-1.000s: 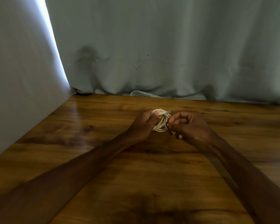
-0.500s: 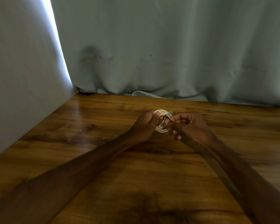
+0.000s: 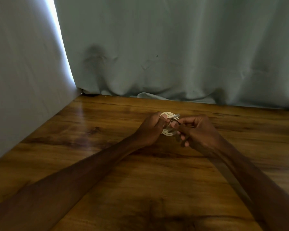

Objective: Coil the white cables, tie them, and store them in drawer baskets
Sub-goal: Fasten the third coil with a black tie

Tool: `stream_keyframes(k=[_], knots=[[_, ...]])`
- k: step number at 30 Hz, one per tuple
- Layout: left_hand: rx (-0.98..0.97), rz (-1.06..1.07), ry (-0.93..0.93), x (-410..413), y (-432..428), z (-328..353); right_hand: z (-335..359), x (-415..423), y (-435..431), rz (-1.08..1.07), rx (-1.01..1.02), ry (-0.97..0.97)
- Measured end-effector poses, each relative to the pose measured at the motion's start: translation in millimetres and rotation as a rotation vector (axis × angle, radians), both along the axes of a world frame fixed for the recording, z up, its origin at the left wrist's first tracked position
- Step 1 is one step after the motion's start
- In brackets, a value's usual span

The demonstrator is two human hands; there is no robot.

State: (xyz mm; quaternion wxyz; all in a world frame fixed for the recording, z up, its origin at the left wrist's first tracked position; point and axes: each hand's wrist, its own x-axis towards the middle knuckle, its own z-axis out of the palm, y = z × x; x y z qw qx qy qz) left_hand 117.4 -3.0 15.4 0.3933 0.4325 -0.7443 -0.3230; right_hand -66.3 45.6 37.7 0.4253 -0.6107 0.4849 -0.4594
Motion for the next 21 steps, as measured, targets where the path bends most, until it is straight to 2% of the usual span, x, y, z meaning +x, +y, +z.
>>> stream_keyframes(k=[10, 16, 21], knots=[[-0.046, 0.008, 0.006, -5, 2, 0, 2, 4, 2, -0.101, 0.095, 0.094], [-0.328, 0.031, -0.142, -8, 4, -3, 5, 12, 4, -0.177, 0.240, 0.048], [-0.422, 0.077, -0.198, -10, 8, 1, 9, 9, 6, -0.194, 0.322, -0.056]])
